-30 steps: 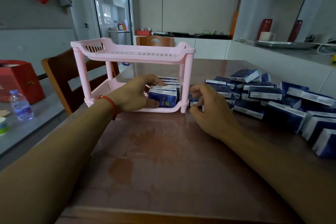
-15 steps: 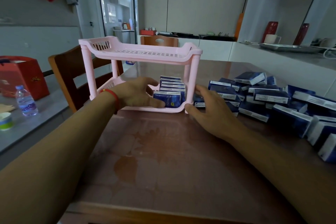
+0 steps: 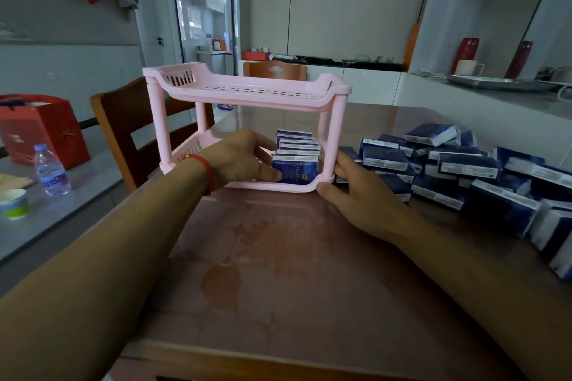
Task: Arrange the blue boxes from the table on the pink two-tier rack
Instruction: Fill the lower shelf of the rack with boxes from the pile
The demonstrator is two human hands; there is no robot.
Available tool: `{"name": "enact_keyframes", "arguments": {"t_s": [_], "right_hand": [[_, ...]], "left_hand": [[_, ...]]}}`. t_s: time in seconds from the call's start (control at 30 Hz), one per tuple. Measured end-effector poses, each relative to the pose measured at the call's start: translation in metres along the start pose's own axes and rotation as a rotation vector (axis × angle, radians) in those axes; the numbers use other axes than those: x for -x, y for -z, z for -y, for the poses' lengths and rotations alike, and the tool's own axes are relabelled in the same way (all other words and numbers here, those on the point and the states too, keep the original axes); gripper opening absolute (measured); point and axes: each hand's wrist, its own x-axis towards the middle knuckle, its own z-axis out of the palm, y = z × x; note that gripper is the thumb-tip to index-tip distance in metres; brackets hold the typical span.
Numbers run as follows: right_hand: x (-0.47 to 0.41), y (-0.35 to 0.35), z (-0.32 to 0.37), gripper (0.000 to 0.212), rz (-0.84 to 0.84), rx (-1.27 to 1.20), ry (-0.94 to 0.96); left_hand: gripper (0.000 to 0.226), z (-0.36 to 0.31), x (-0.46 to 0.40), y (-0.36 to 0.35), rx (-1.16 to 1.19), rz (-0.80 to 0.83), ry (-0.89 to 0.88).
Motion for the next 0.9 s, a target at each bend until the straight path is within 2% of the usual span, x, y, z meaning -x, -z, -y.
{"name": "enact_keyframes", "arguments": {"t_s": [0.2, 0.3, 0.37, 0.47, 0.53, 0.6, 0.67, 0.77, 0.9], "right_hand": [[-0.001, 0.003, 0.000, 0.061, 0.059, -0.090, -0.025], [0.001, 0.004, 0.000, 0.060, 0.049, -0.063, -0.015], [0.002, 0.005, 0.002, 0.058, 0.000, -0.050, 0.006], [0.003, 0.017, 0.001, 0.052, -0.173, 0.023, 0.004], [0.005, 0.034, -0.005, 0.040, -0.300, 0.136, -0.029], [0.011, 0.054, -0.016, 0.032, -0.333, 0.267, -0.054], [0.018, 0.067, -0.025, 0.034, -0.232, 0.364, -0.112], [0.023, 0.067, -0.026, 0.044, -0.018, 0.450, -0.155], [0.019, 0.059, -0.018, 0.053, 0.091, 0.539, -0.152]], "left_hand": [[0.053, 0.005, -0.004, -0.003, -0.081, 0.007, -0.037], [0.053, 0.003, -0.003, -0.002, -0.077, 0.013, -0.036], [0.062, 0.002, -0.001, 0.000, -0.048, 0.039, 0.002], [0.071, -0.005, 0.004, 0.006, -0.035, 0.073, 0.077], [0.059, -0.011, 0.006, 0.010, -0.147, 0.015, 0.080], [0.029, -0.020, 0.009, 0.013, -0.416, -0.112, 0.009], [0.006, -0.029, 0.012, 0.011, -0.564, -0.244, -0.082], [0.009, -0.034, 0.012, 0.003, -0.600, -0.375, -0.162], [0.011, -0.026, 0.008, -0.004, -0.544, -0.342, -0.108]]}}
